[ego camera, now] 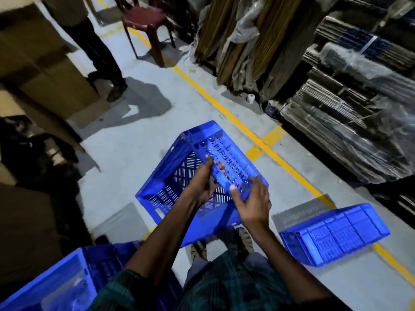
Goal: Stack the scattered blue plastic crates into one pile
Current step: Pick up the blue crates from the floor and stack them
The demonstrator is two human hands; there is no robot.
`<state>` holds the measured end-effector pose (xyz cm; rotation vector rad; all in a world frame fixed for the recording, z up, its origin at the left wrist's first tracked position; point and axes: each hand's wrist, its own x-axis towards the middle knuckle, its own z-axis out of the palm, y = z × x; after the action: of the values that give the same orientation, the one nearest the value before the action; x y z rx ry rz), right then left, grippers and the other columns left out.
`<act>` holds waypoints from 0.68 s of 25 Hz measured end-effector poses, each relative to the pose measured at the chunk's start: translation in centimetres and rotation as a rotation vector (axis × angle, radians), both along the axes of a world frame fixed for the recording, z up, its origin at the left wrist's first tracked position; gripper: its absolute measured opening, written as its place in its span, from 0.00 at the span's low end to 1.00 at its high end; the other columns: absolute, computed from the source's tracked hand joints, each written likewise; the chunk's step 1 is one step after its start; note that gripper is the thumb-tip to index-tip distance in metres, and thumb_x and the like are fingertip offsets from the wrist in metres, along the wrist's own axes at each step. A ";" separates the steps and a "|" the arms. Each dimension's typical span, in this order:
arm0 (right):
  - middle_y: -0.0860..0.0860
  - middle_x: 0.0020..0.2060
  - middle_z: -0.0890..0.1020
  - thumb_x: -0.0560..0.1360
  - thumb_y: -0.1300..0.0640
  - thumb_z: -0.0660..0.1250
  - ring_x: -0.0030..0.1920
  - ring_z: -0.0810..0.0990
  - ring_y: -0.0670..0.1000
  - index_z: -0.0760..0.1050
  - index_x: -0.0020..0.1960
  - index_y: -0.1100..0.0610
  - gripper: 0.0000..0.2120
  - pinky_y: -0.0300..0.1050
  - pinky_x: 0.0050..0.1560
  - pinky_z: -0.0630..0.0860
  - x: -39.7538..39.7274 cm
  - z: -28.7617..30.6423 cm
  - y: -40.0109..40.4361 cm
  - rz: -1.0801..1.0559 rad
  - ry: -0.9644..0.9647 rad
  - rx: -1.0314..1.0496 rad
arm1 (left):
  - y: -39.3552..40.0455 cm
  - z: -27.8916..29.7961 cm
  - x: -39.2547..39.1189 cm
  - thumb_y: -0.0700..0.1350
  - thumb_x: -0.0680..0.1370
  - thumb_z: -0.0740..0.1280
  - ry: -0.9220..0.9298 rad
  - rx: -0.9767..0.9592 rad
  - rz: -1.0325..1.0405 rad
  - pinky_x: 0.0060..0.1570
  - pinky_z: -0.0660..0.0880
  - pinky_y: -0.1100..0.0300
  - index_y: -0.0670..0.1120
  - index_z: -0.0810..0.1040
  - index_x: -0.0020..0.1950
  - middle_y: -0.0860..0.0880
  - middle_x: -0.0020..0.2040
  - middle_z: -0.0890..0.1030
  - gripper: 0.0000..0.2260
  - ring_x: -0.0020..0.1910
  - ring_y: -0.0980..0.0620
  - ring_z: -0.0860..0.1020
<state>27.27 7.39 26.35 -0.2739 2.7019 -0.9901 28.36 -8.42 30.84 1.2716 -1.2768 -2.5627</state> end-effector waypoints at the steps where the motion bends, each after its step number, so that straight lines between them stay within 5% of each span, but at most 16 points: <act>1: 0.53 0.74 0.66 0.69 0.29 0.61 0.76 0.61 0.57 0.65 0.73 0.54 0.41 0.57 0.73 0.60 -0.3 0.0 -0.1 0.153 0.058 0.081 | 0.2 0.6 0.1 0.60 0.83 0.52 -0.041 -0.045 -0.014 0.42 0.71 0.57 0.51 0.73 0.47 0.51 0.41 0.81 0.17 0.41 0.54 0.77; 4: 0.52 0.76 0.65 0.74 0.39 0.64 0.76 0.61 0.55 0.64 0.74 0.54 0.34 0.54 0.74 0.59 -2.3 0.3 -0.5 0.503 0.132 0.159 | 1.1 0.9 1.0 0.66 0.81 0.50 -0.110 -0.152 0.003 0.37 0.70 0.60 0.51 0.78 0.43 0.54 0.35 0.83 0.25 0.37 0.55 0.78; 8: 0.53 0.75 0.65 0.79 0.49 0.58 0.76 0.61 0.59 0.60 0.76 0.58 0.27 0.57 0.75 0.56 -5.4 1.3 -0.3 0.721 0.242 0.272 | 2.6 1.3 1.6 0.72 0.77 0.47 -0.128 -0.246 0.079 0.50 0.70 0.56 0.50 0.80 0.61 0.49 0.51 0.81 0.34 0.48 0.52 0.77; 11: 0.58 0.72 0.67 0.78 0.55 0.60 0.75 0.60 0.63 0.62 0.73 0.60 0.25 0.62 0.75 0.54 -6.8 2.4 0.2 0.813 0.255 0.271 | 3.5 1.9 2.0 0.72 0.77 0.47 -0.118 -0.245 0.207 0.43 0.76 0.59 0.52 0.82 0.55 0.52 0.45 0.83 0.33 0.41 0.53 0.79; 13: 0.61 0.65 0.73 0.76 0.57 0.62 0.70 0.65 0.65 0.65 0.68 0.59 0.21 0.62 0.72 0.59 -7.4 3.2 0.5 0.797 0.239 0.214 | 3.8 2.2 2.5 0.71 0.78 0.43 -0.143 -0.278 0.242 0.34 0.69 0.63 0.53 0.81 0.48 0.55 0.40 0.79 0.32 0.36 0.57 0.73; 17: 0.62 0.59 0.77 0.73 0.60 0.63 0.62 0.73 0.65 0.69 0.65 0.60 0.20 0.59 0.64 0.68 -7.7 4.2 2.4 0.693 0.236 0.086 | 4.8 0.1 5.4 0.64 0.82 0.43 -0.174 -0.334 0.403 0.33 0.64 0.61 0.47 0.79 0.60 0.52 0.45 0.78 0.31 0.35 0.55 0.70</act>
<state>19.55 9.78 30.55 -1.2663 2.5060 -0.6530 33.76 -3.57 30.97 1.5137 -1.2492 -1.9135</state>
